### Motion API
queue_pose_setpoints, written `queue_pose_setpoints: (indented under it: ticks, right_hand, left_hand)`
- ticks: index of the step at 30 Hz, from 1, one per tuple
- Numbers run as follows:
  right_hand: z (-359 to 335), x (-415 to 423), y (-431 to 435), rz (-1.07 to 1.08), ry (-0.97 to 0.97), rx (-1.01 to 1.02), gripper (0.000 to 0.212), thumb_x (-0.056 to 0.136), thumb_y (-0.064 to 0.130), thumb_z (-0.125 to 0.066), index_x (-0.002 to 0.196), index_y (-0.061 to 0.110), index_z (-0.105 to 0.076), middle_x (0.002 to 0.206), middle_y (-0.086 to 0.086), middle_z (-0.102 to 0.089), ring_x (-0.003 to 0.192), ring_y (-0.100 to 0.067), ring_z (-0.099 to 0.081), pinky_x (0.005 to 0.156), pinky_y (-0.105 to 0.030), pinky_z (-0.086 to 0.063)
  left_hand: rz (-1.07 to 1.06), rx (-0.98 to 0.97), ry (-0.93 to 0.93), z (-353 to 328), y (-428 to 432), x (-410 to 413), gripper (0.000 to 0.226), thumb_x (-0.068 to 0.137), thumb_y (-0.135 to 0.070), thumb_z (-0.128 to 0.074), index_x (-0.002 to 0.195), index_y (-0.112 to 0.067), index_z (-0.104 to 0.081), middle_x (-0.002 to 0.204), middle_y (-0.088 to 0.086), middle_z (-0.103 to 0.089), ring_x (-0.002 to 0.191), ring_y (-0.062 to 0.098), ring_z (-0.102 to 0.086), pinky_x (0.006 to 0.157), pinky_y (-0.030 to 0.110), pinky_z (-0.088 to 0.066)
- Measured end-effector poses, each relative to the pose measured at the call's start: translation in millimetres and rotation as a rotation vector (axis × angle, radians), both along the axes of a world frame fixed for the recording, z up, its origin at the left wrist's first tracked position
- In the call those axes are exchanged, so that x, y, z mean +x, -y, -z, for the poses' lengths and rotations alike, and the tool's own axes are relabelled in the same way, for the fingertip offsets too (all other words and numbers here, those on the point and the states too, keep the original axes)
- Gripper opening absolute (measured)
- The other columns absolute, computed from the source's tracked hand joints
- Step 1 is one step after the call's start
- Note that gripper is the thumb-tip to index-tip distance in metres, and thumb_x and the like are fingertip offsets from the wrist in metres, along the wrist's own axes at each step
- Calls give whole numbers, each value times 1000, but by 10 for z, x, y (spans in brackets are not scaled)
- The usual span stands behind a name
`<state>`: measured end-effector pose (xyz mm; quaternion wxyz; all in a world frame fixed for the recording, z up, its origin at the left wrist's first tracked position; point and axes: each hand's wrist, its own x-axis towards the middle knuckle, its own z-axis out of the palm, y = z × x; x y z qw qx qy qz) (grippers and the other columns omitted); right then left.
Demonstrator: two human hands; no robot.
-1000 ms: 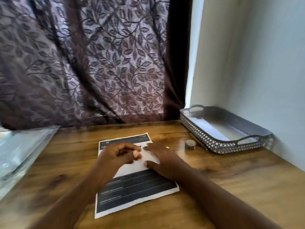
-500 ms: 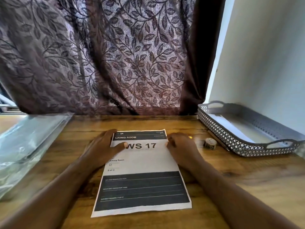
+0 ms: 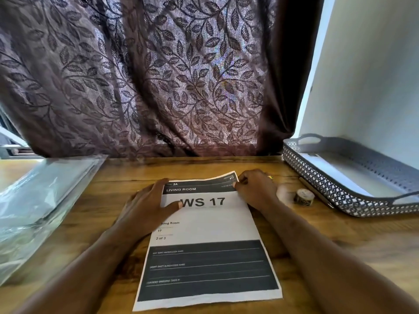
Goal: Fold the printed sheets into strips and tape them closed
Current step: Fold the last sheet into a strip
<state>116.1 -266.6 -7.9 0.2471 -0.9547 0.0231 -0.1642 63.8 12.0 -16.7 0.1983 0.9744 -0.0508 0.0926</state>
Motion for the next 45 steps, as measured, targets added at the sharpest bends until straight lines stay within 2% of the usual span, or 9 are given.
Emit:
queue_pose_setpoints:
  ticks: [3, 7, 10, 14, 20, 27, 37, 42, 45]
  right_hand:
    - [-46, -76, 34, -132, -1, 335, 14, 94, 29, -70, 82, 21, -68, 80, 8, -69, 79, -15, -64, 60, -25, -42]
    - [-103, -273, 63, -224, -8, 678, 12, 98, 23, -66, 89, 18, -71, 81, 5, -77, 75, -9, -73, 59, -19, -55]
    - [-66, -370, 63, -241, -22, 808, 13, 100, 24, -62, 94, 16, -71, 89, 0, -79, 80, -20, -76, 74, -40, -62]
    - [-9, -422, 99, -297, -26, 856, 8, 98, 23, -65, 102, 18, -70, 97, -2, -79, 87, -23, -77, 82, -48, -62]
    - [9, -410, 187, -438, -155, 961, 21, 93, 4, -68, 112, 12, -73, 108, -9, -78, 98, -30, -76, 87, -50, -60]
    - [-5, -357, 225, -444, -232, 1170, 25, 96, 0, -60, 118, 6, -71, 113, -16, -76, 103, -35, -74, 78, -43, -63]
    - [-86, -382, 294, -467, -351, 1219, 25, 98, 6, -58, 119, 7, -71, 115, -19, -75, 106, -37, -72, 88, -47, -61]
    - [-92, -381, 312, -472, -338, 1270, 25, 96, 1, -56, 114, 4, -73, 112, -20, -75, 93, -32, -75, 78, -43, -63]
    - [-109, -383, 342, -493, -378, 1328, 20, 94, 1, -57, 100, 3, -76, 92, -17, -77, 67, -21, -74, 54, -30, -62]
  left_hand:
    - [-1, -185, 23, -37, -28, 7, 63, 90, -60, -60, 142, -33, -37, 132, -7, -64, 113, 20, -63, 99, 45, -48]
    - [39, -769, -45, -116, -53, 11, 49, 94, -26, -68, 138, -21, -49, 113, -6, -73, 95, 9, -73, 71, 26, -60]
    - [78, -940, -53, -124, -39, -15, 35, 92, -7, -69, 124, -14, -58, 97, -2, -79, 84, 9, -76, 58, 18, -57]
    - [118, -977, -15, -94, -30, -26, 26, 91, -3, -69, 112, -18, -68, 98, -4, -79, 88, 19, -77, 65, 25, -61]
    - [127, -1099, -51, -82, -81, 19, 21, 93, -14, -68, 114, -13, -68, 102, 5, -79, 91, 25, -77, 71, 33, -63]
    - [179, -1091, -153, -34, -129, 63, 16, 96, -12, -63, 111, -7, -67, 104, 12, -78, 95, 31, -76, 85, 44, -59]
    - [146, -1242, -188, -92, -122, 15, 16, 97, -7, -59, 112, -7, -66, 104, 16, -77, 91, 32, -76, 65, 31, -61]
    - [155, -1319, -185, -140, -85, -31, 19, 97, -2, -57, 114, -2, -65, 105, 18, -76, 88, 30, -76, 65, 30, -61]
    - [195, -1338, -181, -151, -94, -43, 13, 96, -3, -56, 105, -6, -66, 100, 19, -76, 81, 28, -74, 62, 29, -59]
